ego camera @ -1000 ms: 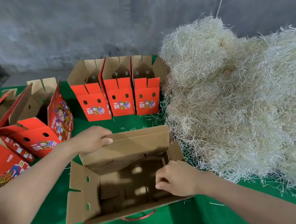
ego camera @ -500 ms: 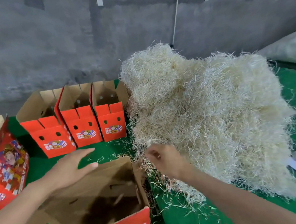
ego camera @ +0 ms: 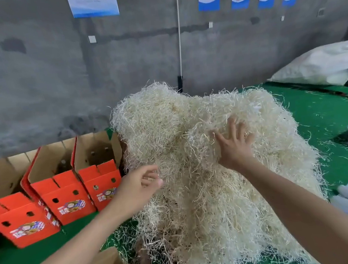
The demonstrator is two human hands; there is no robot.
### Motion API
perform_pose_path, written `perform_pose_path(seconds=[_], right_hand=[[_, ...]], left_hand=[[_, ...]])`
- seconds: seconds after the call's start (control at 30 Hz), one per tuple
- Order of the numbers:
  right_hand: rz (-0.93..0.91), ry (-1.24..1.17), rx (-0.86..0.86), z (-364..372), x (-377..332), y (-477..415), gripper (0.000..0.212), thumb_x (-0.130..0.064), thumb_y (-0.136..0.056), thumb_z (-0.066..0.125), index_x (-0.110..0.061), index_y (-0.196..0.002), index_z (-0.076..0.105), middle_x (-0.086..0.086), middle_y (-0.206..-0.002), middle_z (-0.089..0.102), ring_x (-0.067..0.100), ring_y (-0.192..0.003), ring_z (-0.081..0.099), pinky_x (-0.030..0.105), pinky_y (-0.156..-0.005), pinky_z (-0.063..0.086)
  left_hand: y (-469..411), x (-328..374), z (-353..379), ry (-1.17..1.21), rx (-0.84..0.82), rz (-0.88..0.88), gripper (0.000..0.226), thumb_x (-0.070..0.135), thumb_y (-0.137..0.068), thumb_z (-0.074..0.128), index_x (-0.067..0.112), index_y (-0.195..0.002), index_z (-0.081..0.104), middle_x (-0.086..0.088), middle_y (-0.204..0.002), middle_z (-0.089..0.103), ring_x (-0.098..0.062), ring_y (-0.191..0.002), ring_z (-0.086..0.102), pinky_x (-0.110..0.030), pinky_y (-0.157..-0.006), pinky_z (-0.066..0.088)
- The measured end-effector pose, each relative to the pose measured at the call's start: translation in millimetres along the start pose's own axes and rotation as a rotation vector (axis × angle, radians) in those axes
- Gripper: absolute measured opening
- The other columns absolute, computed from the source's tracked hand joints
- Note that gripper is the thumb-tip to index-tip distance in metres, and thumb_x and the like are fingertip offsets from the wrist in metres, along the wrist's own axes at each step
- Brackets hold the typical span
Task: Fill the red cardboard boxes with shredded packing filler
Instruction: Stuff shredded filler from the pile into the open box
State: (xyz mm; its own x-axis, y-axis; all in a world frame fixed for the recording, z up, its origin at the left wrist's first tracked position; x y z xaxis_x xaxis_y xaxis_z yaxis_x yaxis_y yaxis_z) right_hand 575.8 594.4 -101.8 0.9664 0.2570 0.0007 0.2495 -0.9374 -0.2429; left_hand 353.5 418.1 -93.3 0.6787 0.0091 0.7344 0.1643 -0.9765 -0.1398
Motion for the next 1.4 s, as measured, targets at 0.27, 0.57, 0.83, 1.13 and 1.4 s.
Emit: perform_pose_path(seconds=[0.27,0.57,0.83,1.13,1.4], right_hand=[[-0.188,-0.701,0.229,-36.6,-63.1,26.5,0.043,-0.013,-0.073,0.070,-0.013,-0.113,0.056,0.009,-0.108,0.056,0.025,-0.101,0.053,0.030,-0.080,0.052],[-0.547,-0.835,0.106,-69.9,-71.2,15.8,0.042,-0.012,-0.080,0.063,-0.030,-0.117,0.056,-0.018,-0.117,0.056,-0.003,-0.095,0.055,0.024,-0.087,0.052],[-0.199,-0.140,-0.157,-2.3,-30.2,-70.9,0.045,-0.014,-0.094,0.045,-0.016,-0.137,0.033,0.022,-0.129,0.045,0.036,-0.120,0.047,0.045,-0.100,0.042],[-0.339,-0.198,-0.477,0.3,-51.3,-39.7,0.048,-0.010,-0.090,0.051,-0.005,-0.136,0.036,0.001,-0.140,0.035,0.026,-0.130,0.035,0.040,-0.109,0.027],[-0.717,-0.332,-0.778,16.2,-106.0,34.8,0.094,-0.085,-0.037,0.020,-0.007,-0.074,0.055,0.004,-0.066,0.044,0.018,-0.062,0.042,0.015,-0.057,0.035]], left_hand=[[-42.2,34.5,40.5,0.820,-0.244,-0.373,0.076,0.059,-0.059,0.065,0.034,-0.128,0.044,-0.006,-0.120,0.059,-0.010,-0.091,0.064,-0.054,-0.096,0.044],[-73.1,-30.7,42.3,0.851,0.197,-0.792,0.040,0.025,-0.082,0.064,0.003,-0.114,0.055,-0.018,-0.108,0.059,-0.036,-0.096,0.058,-0.037,-0.063,0.047],[-73.9,-16.0,33.6,0.789,0.111,-0.711,0.070,0.031,-0.041,0.080,0.016,-0.106,0.055,-0.018,-0.143,0.038,-0.038,-0.125,0.040,-0.048,-0.081,0.048],[-83.3,-10.7,26.1,1.036,0.118,-0.599,0.095,0.033,-0.042,0.078,0.011,-0.130,0.049,-0.023,-0.129,0.050,-0.040,-0.121,0.047,-0.055,-0.103,0.032],[-96.7,-25.4,16.9,1.175,0.226,-0.560,0.030,0.016,-0.084,0.056,0.014,-0.060,0.074,-0.010,-0.071,0.072,-0.027,-0.064,0.069,-0.036,-0.067,0.051]])
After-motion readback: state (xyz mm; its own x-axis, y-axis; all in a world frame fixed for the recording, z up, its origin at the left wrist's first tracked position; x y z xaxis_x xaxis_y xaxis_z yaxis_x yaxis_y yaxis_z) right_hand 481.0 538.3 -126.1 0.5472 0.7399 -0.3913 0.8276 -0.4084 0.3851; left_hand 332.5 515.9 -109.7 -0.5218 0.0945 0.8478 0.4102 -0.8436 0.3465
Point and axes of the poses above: each hand's wrist, its own y-axis away from the middle knuckle, its own z-axis out of the palm, x = y × z, the point moved 5 cm from there along -y, towards the middle knuckle
